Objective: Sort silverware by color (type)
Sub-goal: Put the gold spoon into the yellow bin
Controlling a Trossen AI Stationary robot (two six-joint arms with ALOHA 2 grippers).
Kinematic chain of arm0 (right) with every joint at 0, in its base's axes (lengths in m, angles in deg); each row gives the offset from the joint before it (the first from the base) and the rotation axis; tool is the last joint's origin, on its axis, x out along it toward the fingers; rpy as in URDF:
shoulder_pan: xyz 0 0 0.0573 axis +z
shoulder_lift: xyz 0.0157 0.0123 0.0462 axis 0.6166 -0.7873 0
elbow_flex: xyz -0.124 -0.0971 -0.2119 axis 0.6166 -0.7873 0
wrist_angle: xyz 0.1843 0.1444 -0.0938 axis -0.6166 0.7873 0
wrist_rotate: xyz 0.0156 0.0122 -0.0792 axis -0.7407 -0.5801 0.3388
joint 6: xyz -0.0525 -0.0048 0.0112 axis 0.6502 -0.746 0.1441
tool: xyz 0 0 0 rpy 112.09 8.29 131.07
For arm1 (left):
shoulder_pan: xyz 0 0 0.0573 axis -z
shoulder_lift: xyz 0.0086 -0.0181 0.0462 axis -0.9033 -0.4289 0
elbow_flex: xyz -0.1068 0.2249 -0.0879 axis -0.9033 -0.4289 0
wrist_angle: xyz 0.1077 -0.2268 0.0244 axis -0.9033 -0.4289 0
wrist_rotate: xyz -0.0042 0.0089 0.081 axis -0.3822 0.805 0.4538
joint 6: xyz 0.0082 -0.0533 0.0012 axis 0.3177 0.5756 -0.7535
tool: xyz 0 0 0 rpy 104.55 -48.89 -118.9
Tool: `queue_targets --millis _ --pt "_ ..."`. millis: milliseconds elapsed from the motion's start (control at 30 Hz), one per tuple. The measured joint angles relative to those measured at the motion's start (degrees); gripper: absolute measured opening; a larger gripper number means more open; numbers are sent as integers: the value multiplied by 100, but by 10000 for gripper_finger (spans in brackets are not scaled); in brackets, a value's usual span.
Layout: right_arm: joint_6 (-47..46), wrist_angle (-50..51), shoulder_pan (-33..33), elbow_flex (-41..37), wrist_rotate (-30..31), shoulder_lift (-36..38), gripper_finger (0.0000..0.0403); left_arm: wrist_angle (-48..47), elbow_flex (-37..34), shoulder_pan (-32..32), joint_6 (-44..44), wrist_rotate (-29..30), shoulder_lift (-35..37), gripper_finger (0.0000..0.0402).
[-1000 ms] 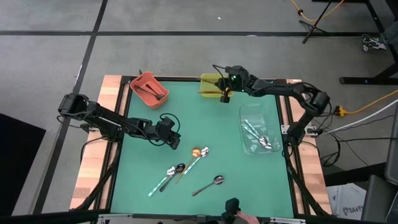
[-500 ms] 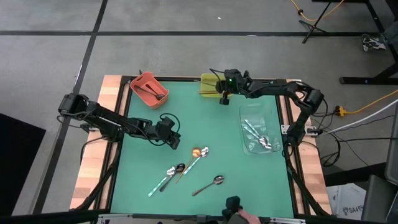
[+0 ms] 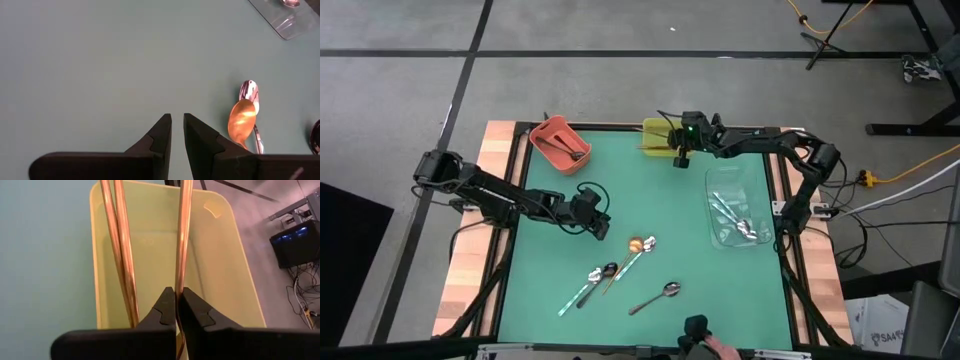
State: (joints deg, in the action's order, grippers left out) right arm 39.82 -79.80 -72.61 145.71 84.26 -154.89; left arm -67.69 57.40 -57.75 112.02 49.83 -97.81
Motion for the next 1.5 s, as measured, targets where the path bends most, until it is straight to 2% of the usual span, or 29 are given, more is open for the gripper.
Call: queue_targets --millis 333,633,1067,1500 --pt "0 601 -2 0 0 0 1 0 0 0 0 0 0 43" --pt "0 619 0 0 0 0 1 0 0 0 0 0 0 43" --pt "0 615 0 0 -2 2 61 0 0 0 0 0 0 43" --pt "0 615 0 0 -2 4 69 0 0 0 0 0 0 43"
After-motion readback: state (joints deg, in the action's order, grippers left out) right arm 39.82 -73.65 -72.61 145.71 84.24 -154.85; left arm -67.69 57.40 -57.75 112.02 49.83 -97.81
